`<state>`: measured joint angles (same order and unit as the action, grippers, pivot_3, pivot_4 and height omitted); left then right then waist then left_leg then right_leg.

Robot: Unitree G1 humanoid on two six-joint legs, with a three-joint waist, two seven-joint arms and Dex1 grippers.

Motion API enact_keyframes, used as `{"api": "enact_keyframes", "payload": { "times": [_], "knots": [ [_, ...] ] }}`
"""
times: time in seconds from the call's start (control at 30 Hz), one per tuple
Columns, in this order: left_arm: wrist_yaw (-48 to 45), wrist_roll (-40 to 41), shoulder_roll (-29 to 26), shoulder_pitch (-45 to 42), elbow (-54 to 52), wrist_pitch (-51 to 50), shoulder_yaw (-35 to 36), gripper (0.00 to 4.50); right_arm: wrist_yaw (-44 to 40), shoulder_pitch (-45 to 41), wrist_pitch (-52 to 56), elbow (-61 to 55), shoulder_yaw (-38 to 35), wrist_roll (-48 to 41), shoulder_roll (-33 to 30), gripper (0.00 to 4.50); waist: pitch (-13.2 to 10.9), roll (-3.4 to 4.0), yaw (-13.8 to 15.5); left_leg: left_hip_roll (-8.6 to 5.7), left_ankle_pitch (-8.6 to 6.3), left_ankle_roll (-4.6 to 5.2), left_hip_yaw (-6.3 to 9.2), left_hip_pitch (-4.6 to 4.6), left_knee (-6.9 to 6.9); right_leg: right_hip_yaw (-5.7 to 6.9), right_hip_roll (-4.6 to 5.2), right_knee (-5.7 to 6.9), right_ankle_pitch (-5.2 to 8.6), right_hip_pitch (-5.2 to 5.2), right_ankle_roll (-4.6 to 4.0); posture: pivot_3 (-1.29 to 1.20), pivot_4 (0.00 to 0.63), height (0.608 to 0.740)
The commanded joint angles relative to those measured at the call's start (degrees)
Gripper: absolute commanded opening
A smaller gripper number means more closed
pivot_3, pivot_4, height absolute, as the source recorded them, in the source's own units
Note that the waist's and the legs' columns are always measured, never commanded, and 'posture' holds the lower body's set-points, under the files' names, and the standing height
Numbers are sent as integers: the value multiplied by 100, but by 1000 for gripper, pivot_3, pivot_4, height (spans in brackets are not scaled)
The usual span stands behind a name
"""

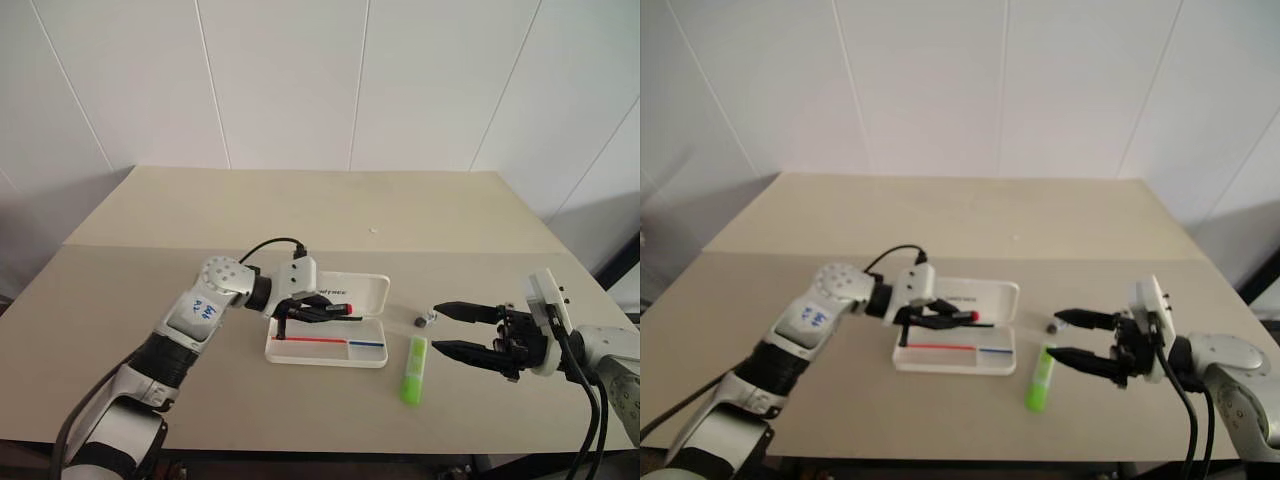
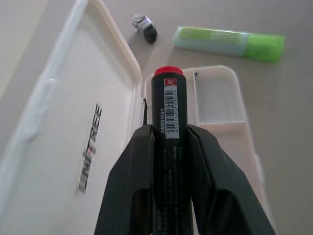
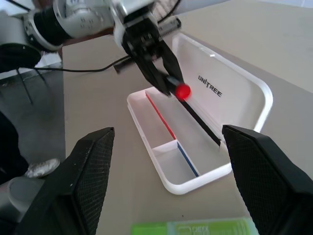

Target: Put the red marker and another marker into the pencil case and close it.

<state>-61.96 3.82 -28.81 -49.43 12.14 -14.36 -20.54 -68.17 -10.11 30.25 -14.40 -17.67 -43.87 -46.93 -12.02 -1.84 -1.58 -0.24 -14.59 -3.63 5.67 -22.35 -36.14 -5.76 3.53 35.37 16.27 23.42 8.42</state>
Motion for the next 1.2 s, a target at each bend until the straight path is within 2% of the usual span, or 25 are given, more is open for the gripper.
{"api": "enact_keyframes", "payload": {
  "times": [0.03,0.43,0.8,0.83,0.9,1.03,1.2],
  "knots": [
    [75,-279,125,-159,194,403,-63,587,130,112,25,-325,-308,-184,-71,4500,0,0,-4,0,0,0,0,0,2,-1,0,0,0,1,0,0,150,740],
    [259,-851,377,-223,766,929,-126,587,370,254,121,-546,-427,-347,-78,4500,0,0,11,-1,1,1,0,1,-1,-2,-1,5,-1,0,2,0,150,740],
    [39,-719,404,-39,400,732,-55,4266,521,168,170,-592,-313,-382,-13,4500,0,0,8,-1,1,1,0,3,-1,-2,-2,8,-1,1,2,0,150,740],
    [6,-693,395,-8,328,689,-42,4467,556,182,183,-625,-311,-399,6,4500,0,0,8,0,1,1,1,2,0,-2,-2,8,-1,1,2,0,150,740],
    [-54,-647,360,88,150,618,-19,4467,651,259,208,-727,-308,-436,60,4500,0,0,4,-1,1,1,1,2,0,-2,-1,8,-1,1,2,0,150,740],
    [-489,14,181,643,-761,286,262,4467,1502,815,544,-1458,-146,-594,513,4500,0,0,7,3,0,1,5,4,8,-2,-3,12,4,2,0,0,150,740],
    [-581,397,7,908,-1135,50,521,4467,2448,1240,661,-2053,91,-616,1110,4500,0,1,8,1,1,0,5,5,-1,-3,-1,22,7,2,-1,0,150,740]
  ]
}}
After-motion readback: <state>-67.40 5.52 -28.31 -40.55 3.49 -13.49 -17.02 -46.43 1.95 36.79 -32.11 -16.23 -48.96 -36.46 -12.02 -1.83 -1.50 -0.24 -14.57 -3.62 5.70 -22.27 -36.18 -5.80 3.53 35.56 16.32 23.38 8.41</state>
